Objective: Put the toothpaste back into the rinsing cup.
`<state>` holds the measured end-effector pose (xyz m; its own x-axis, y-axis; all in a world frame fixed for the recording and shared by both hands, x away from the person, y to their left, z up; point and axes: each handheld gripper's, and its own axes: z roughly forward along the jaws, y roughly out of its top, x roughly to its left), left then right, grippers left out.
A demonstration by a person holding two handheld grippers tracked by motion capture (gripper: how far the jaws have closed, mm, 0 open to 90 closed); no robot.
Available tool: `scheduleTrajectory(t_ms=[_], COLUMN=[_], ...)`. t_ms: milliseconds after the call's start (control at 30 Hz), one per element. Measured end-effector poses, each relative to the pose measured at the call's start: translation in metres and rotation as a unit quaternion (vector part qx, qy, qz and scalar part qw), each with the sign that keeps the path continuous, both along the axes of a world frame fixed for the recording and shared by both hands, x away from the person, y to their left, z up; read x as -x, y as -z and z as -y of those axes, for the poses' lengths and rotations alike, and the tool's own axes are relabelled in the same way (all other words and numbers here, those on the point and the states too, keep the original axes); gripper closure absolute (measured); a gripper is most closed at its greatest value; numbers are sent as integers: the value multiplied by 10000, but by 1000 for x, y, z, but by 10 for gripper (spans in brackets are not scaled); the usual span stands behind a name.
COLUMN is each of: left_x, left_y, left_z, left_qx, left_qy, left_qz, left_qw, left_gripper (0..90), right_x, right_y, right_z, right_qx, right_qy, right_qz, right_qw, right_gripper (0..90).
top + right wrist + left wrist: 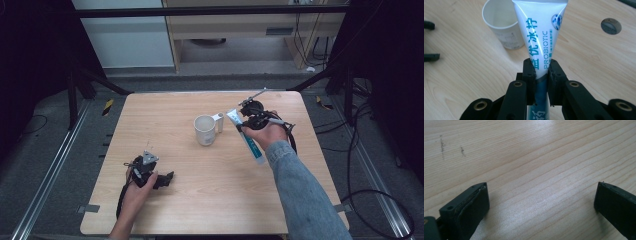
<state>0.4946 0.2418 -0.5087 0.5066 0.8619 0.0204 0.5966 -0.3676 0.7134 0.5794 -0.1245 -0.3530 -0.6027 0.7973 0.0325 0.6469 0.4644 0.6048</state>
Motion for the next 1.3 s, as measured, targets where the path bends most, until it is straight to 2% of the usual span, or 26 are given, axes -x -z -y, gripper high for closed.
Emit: scheduleTrajectory(t_ms=[100,133,267,467,767,833,933,1300], left_x=[-1,-2,-4,-6,-7,-6,-7,-8], left_y=[0,0,0,0,0,0,0,0], left_z=[0,0,0,0,1,1,1,0], left_qx=[-11,-5,12,16,19,30,24,4], left_qy=[12,16,-25,-51,-72,-80,-76,-58], left_qz=[-2,-13,-4,-11,-3,-10,-6,-14], left_qw=[10000,10000,10000,10000,10000,10000,10000,10000], left_gripper=[0,0,0,0,0,0,0,0], right_x=[-1,-3,-5,-4,-1,1,3,12], right_y=[-2,-3,-4,-8,-11,-13,-16,-15], right_z=[-3,-4,-7,-12,-15,-13,-14,-22], right_qx=[-59,-81,-110,-303,-519,-694,-813,-857], right_qy=[86,143,299,515,591,662,713,627], right_qz=[31,154,293,476,763,905,1034,1214], right_qw=[9999,9997,9991,9971,9940,9913,9887,9869], right_gripper=[786,786,787,788,787,788,788,786])
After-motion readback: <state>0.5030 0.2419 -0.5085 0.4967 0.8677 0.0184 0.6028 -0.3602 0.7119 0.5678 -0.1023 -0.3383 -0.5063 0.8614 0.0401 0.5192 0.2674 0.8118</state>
